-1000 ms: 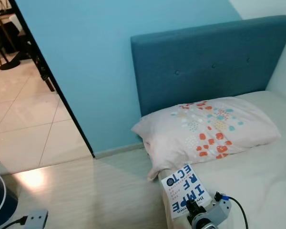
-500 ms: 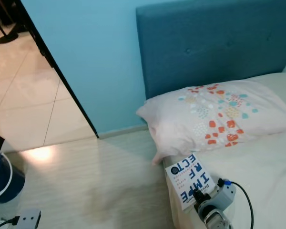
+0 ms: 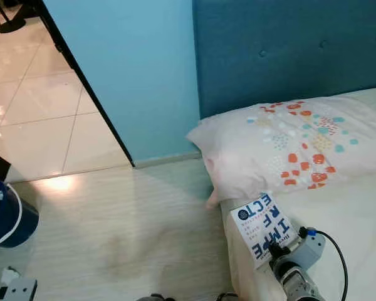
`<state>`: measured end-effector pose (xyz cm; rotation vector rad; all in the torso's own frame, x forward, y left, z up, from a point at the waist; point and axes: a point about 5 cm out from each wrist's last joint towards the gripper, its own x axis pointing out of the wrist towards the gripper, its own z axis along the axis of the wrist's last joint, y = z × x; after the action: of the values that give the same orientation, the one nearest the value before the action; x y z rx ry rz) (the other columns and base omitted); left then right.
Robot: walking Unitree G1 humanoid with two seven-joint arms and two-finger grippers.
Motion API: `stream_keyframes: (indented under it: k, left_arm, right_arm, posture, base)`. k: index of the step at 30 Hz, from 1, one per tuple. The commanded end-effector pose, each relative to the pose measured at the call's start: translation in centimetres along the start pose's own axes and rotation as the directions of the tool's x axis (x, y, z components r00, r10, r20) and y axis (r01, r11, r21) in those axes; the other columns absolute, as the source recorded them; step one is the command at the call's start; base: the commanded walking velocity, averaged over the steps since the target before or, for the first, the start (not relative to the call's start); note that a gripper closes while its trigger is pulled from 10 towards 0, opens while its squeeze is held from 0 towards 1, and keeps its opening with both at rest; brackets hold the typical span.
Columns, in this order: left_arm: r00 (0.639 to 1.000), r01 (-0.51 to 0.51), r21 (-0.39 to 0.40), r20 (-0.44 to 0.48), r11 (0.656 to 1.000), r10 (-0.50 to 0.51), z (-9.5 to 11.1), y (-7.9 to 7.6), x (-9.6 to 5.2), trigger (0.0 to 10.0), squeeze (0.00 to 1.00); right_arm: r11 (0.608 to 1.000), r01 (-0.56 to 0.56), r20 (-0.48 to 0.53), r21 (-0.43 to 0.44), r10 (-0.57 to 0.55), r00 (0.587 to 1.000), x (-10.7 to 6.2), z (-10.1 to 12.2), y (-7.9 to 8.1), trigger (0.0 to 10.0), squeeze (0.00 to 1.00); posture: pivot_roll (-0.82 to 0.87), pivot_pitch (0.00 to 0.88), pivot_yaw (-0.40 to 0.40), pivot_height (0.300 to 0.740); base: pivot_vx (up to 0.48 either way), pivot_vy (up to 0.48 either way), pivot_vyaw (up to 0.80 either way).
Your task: Clean up the room
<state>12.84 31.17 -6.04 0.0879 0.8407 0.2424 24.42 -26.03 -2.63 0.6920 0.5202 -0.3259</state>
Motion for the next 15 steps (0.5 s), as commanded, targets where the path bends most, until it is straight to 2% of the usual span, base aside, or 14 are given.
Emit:
stream_keyframes:
  k: [1, 2, 3, 5, 8, 9, 10, 13, 14, 15]
  left_arm:
    - [0.999, -0.010, 0.003, -0.037, 1.000, 0.010, -1.2, 0.7, -0.6, 10.0, 0.00]
    - [0.999, -0.008, 0.004, -0.034, 1.000, 0.008, -1.2, 0.6, -0.6, 10.0, 0.00]
    - [0.999, -0.008, 0.004, -0.034, 1.000, 0.008, -1.2, 0.6, -0.6, 10.0, 0.00]
    - [1.000, -0.005, 0.004, -0.028, 1.000, 0.005, -1.1, 0.6, -0.6, 10.0, 0.00]
    - [1.000, -0.004, 0.004, -0.025, 1.000, 0.005, -1.1, 0.7, -0.6, 10.0, 0.00]
    - [1.000, -0.005, 0.005, -0.023, 1.000, 0.005, -1.1, 0.8, -0.7, 10.0, 0.00]
    - [1.000, -0.005, 0.005, -0.021, 1.000, 0.005, -1.1, 0.8, -0.7, 10.0, 0.00]
    - [1.000, -0.006, 0.005, -0.020, 1.000, 0.006, -1.1, 0.9, -0.7, 10.0, 0.00]
    - [1.000, -0.004, 0.005, -0.020, 1.000, 0.004, -1.1, 0.9, -0.7, 10.0, 0.00]
    - [1.000, -0.002, 0.005, -0.021, 1.000, 0.002, -1.1, 0.8, -0.7, 10.0, 0.00]
  right_arm:
    - [1.000, 0.027, -0.031, 0.001, -0.027, 0.999, -0.4, -1.1, -0.8, 10.0, 0.00]
    - [1.000, 0.025, -0.034, -0.006, -0.025, 0.999, -0.4, -1.1, -0.8, 10.0, 0.14]
    - [1.000, 0.025, -0.034, -0.006, -0.025, 0.999, -0.4, -1.1, -0.8, 10.0, 0.14]
    - [0.999, 0.030, -0.023, -0.024, -0.030, 0.999, -0.4, -0.9, -0.8, 10.0, 0.38]
    - [0.999, 0.034, -0.011, -0.031, -0.035, 0.999, -0.3, -0.5, -0.8, 10.0, 0.40]
    - [0.999, 0.038, 0.000, -0.038, -0.038, 0.999, -0.3, -0.2, -0.7, 10.0, 0.44]
    - [0.998, 0.043, 0.016, -0.049, -0.042, 0.999, -0.2, 0.5, -0.8, 10.0, 0.54]
    - [0.997, 0.046, 0.026, -0.056, -0.044, 0.999, -0.2, 0.9, -0.8, 10.0, 0.54]
    - [0.996, 0.058, 0.041, -0.070, -0.055, 0.998, -0.2, 1.5, -1.0, 10.0, 0.73]
    - [0.994, 0.072, 0.052, -0.083, -0.068, 0.996, -0.2, 2.0, -1.2, 10.0, 0.84]
  posture:
    - [0.24, 0.287, 0.080, 0.740]
    - [0.24, 0.288, 0.081, 0.740]
    - [0.24, 0.288, 0.081, 0.740]
    - [0.24, 0.290, 0.083, 0.740]
    - [0.25, 0.292, 0.082, 0.740]
    - [0.25, 0.292, 0.083, 0.740]
    - [0.25, 0.291, 0.083, 0.740]
    - [0.25, 0.291, 0.083, 0.740]
    - [0.25, 0.289, 0.081, 0.740]
    - [0.24, 0.288, 0.079, 0.740]
  base:
    - [0.000, 0.000, 0.00]
    - [0.000, 0.000, 0.00]
    - [0.000, 0.000, 0.00]
    - [0.000, 0.000, 0.00]
    - [0.000, 0.000, 0.00]
    - [0.000, 0.000, 0.00]
    - [0.000, 0.000, 0.00]
    - [0.000, 0.000, 0.00]
    - [0.000, 0.000, 0.00]
    - [0.000, 0.000, 0.00]
